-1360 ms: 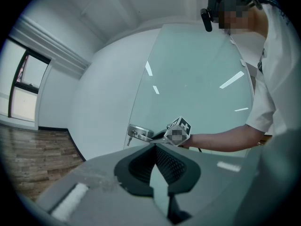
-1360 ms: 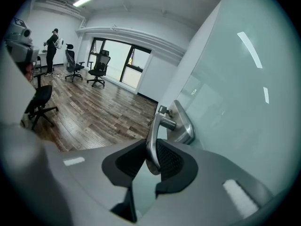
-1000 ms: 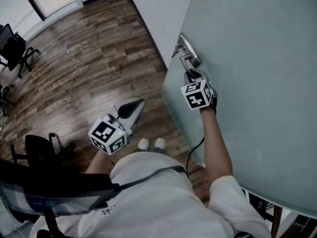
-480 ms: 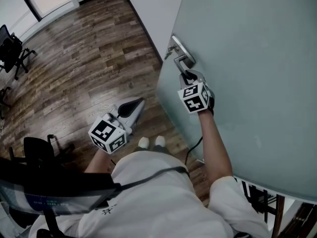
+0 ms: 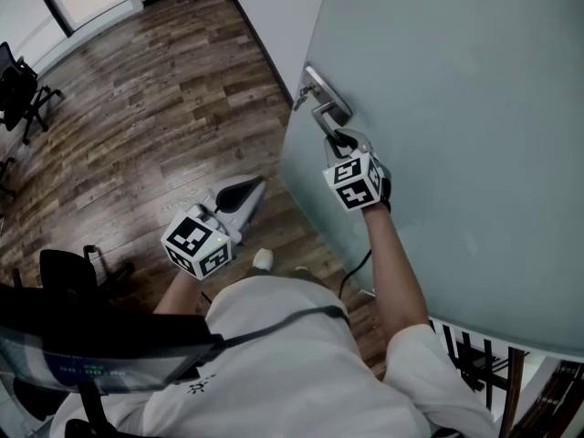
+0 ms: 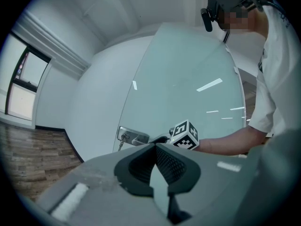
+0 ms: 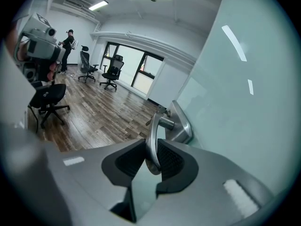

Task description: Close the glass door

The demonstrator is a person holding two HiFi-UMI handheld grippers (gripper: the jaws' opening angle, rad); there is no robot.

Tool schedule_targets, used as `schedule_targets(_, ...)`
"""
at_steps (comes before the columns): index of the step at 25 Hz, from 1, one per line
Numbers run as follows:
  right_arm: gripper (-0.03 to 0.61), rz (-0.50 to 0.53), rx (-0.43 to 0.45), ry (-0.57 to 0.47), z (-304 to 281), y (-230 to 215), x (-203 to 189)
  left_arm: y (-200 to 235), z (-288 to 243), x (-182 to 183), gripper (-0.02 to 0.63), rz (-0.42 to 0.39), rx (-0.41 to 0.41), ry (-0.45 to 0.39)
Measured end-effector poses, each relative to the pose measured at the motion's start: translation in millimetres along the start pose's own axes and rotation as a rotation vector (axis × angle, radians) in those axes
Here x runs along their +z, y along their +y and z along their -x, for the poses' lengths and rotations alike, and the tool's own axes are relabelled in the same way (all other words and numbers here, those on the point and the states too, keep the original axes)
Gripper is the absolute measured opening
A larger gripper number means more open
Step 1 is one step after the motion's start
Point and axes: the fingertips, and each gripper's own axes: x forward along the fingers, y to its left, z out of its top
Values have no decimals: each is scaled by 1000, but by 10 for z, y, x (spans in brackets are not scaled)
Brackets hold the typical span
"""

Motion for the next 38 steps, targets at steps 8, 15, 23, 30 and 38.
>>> schedule_targets(8, 81, 21, 26, -15, 64, 143, 109, -173, -88, 117, 6, -6, 73, -29)
schedule_targets(15, 81, 55, 38, -52, 310, 559, 339, -669, 237, 97, 6, 5, 179, -57)
schedule_targets(23, 81, 75, 54, -100, 489, 878, 492, -1144, 632, -99, 6, 23, 341, -66)
schedule_targets(30, 81, 113, 75, -138, 537, 1116, 534, -1630, 965, -397, 6, 58, 485, -60)
schedule_targets(38, 81, 134, 121, -156, 617, 1379, 616, -2022, 1268, -531, 6, 84, 610, -65)
